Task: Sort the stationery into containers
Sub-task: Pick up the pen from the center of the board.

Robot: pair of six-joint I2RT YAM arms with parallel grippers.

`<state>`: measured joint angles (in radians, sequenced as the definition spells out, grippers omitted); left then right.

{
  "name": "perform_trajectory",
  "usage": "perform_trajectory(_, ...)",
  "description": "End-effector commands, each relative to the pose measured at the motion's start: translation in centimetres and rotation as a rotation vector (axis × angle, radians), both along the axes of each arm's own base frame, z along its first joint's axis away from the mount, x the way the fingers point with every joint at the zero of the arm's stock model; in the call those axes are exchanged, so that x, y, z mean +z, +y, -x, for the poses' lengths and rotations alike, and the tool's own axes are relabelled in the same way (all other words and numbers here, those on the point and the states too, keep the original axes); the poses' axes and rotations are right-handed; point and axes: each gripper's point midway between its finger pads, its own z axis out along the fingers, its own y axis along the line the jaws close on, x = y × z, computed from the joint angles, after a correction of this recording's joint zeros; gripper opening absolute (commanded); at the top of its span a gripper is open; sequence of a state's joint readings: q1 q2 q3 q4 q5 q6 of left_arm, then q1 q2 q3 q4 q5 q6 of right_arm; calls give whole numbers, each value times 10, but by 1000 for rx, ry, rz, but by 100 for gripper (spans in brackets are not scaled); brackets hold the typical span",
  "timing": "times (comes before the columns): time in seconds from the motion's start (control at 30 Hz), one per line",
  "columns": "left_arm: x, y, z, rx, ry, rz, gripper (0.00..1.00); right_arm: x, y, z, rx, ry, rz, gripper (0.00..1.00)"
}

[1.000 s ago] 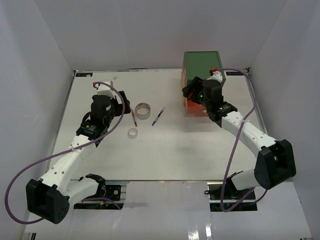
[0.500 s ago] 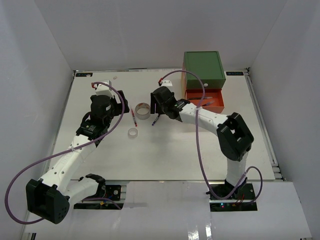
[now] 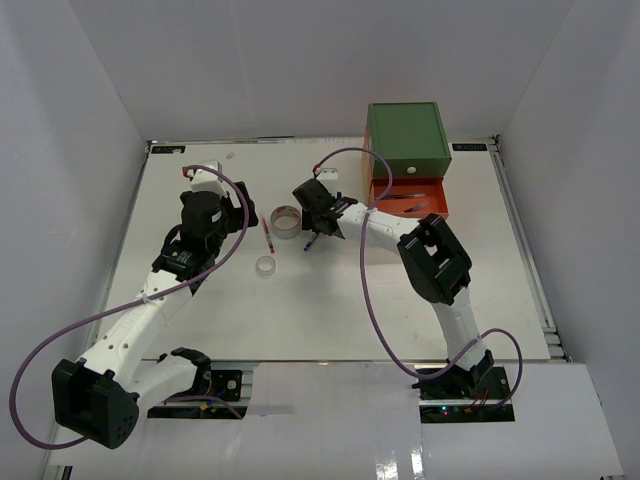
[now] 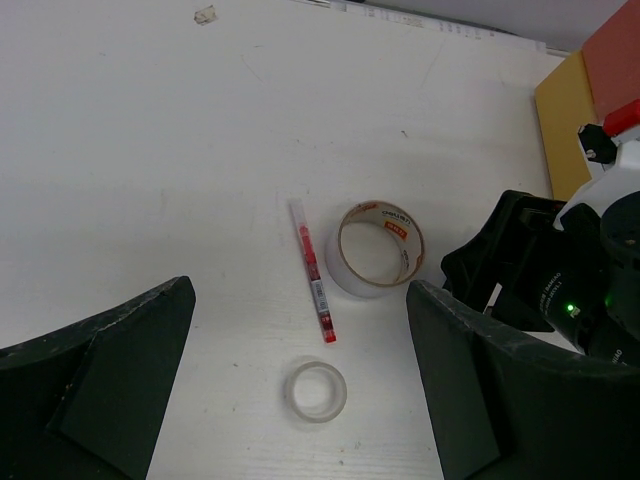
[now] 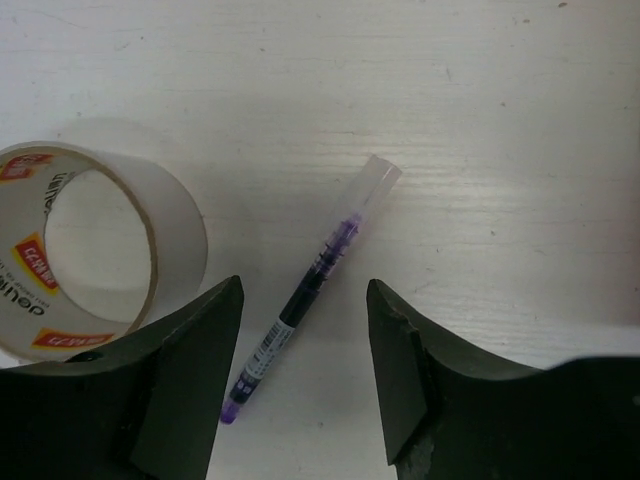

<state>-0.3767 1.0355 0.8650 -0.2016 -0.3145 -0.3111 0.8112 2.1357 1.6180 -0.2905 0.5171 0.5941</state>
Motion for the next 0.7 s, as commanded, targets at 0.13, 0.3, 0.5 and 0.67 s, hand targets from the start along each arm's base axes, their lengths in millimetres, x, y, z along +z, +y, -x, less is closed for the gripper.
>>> perform_trajectory(0.13, 9, 3, 3, 4, -30, 2, 98, -15, -4, -13, -72, 4, -5, 53)
perform_trajectory(0.3, 7, 3, 2, 4, -24, -1, 98, -31, -3, -6, -61, 42, -3, 47)
perform_trajectory(0.5, 6, 4, 2, 7, -23, -3, 98, -36, -20, 6, -57, 56, 45, 36)
perform_trajectory(0.67, 5, 2, 1, 1, -21, -2, 98, -18, -29, 13, -37, 31, 43, 20)
